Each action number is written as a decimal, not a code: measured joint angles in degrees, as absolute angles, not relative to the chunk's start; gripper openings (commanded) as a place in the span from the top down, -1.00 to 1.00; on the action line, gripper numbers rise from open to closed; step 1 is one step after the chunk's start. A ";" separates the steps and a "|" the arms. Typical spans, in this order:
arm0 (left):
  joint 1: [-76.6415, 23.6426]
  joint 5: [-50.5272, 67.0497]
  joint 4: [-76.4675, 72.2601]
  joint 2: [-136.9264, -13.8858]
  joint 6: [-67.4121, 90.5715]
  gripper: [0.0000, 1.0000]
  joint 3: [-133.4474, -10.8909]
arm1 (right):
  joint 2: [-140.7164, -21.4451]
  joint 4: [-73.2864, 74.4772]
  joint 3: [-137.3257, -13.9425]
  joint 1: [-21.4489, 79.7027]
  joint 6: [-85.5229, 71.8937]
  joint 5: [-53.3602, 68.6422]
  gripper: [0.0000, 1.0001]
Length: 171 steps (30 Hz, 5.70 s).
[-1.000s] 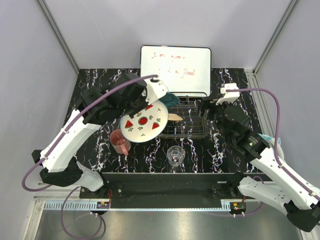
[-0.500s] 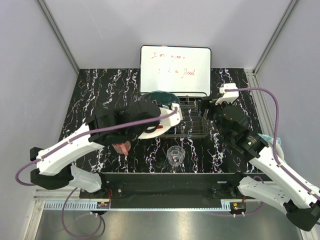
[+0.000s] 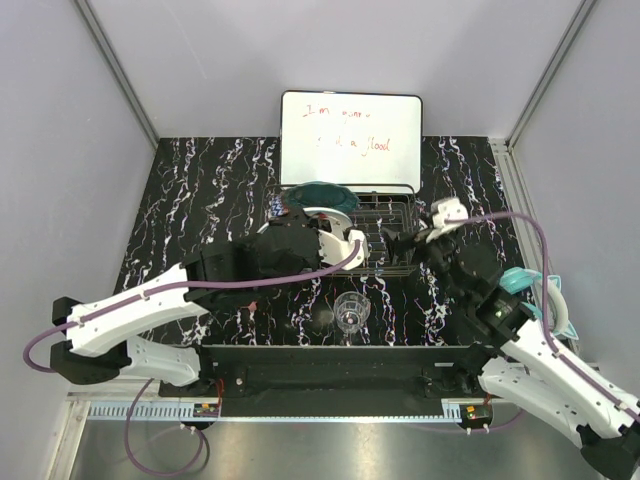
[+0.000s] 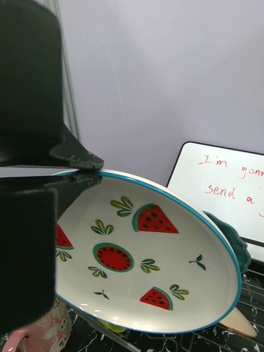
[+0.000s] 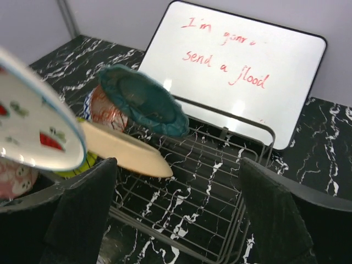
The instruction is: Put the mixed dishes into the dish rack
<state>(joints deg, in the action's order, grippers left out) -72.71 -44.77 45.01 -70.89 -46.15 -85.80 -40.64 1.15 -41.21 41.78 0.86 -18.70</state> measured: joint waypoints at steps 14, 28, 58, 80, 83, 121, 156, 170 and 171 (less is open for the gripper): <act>-72.71 -44.62 43.11 -70.17 -47.00 1.00 -85.78 | -50.98 -20.84 -33.43 41.78 11.70 1.45 -0.99; -72.95 -44.16 31.29 -65.45 -53.84 1.00 -72.66 | -25.61 -5.15 -38.37 41.78 11.53 3.97 -0.94; -78.98 -43.27 -24.36 -58.06 -88.25 1.00 -34.98 | -20.47 -3.75 -39.68 41.67 9.15 -8.10 -0.94; -79.77 -41.95 -50.81 -61.25 -100.40 1.00 -25.65 | -19.73 -1.41 -38.22 41.67 8.01 -7.90 -0.93; -79.77 -41.78 -51.70 -61.25 -100.77 1.00 -25.45 | -19.73 -1.21 -38.22 41.67 7.88 -7.90 -0.93; -78.08 -45.04 -53.52 -67.68 -91.66 1.00 -22.46 | -15.59 3.40 -35.99 41.67 6.13 -9.17 -0.95; -76.95 -54.37 -17.91 -58.63 -78.41 -0.98 -39.44 | -21.69 6.70 -38.61 41.67 6.74 -11.33 -1.00; -80.36 -57.34 -7.38 -55.37 -69.84 -0.85 -39.42 | -24.60 9.72 -40.25 41.67 6.37 -11.57 -0.99; -80.40 -57.08 -6.50 -55.88 -68.64 -0.85 -39.40 | -23.86 9.89 -40.25 41.67 6.26 -11.73 -0.99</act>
<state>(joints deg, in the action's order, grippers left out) -80.40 -57.08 -6.50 -55.88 -68.64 -39.40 -23.86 9.89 -40.25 41.67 6.26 -11.73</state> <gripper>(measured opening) 0.945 0.994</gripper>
